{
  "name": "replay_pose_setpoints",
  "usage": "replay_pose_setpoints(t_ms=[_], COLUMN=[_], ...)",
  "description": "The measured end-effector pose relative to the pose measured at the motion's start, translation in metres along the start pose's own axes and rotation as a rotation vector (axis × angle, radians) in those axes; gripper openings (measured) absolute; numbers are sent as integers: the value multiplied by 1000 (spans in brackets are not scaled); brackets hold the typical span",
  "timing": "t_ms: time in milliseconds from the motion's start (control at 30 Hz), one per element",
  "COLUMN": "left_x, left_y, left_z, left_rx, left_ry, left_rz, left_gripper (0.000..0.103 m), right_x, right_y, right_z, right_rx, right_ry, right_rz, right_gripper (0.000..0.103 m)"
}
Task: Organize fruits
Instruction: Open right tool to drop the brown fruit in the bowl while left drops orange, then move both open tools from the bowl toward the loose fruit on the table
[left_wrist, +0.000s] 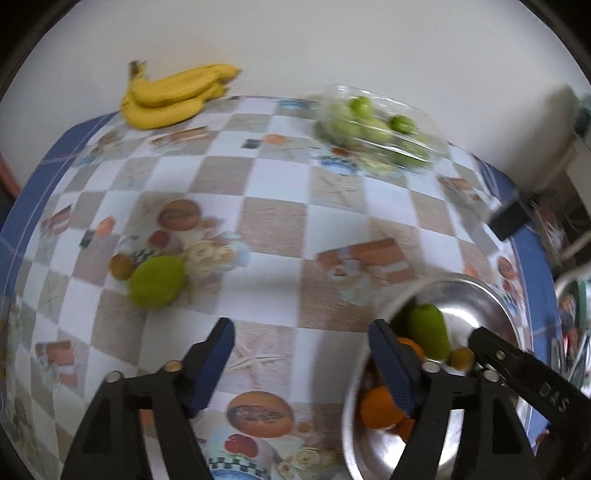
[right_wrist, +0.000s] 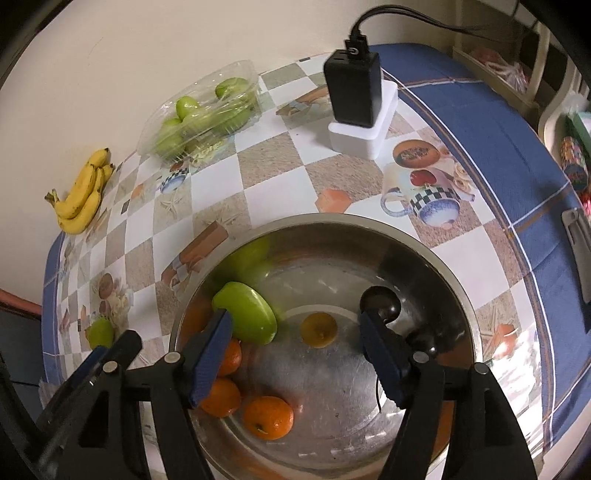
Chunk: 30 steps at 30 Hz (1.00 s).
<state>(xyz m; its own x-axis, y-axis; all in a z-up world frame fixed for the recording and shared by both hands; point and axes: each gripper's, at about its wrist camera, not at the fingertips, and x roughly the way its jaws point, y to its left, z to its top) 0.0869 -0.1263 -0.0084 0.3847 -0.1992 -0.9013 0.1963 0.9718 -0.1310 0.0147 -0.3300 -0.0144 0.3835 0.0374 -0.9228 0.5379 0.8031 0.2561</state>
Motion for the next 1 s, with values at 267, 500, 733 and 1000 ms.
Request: replay_pose_setpoints(t_ms=[267, 500, 733, 1000], left_x=[-3, -8, -10, -15], left_y=[20, 25, 33, 46], left_z=[5, 7, 9, 13], left_rx=[-67, -68, -70, -80], left_ry=[-23, -40, -71, -97], left_rz=[38, 52, 100, 120], left_gripper=[95, 100, 103, 103], right_x=[1, 2, 3, 3], right_y=[7, 10, 16, 24], right_z=[-2, -3, -5, -8], right_rx=[-39, -58, -88, -109], right_ry=[-7, -3, -18, -38], right_rz=[-26, -40, -49, -33], right_gripper=[87, 87, 99, 99])
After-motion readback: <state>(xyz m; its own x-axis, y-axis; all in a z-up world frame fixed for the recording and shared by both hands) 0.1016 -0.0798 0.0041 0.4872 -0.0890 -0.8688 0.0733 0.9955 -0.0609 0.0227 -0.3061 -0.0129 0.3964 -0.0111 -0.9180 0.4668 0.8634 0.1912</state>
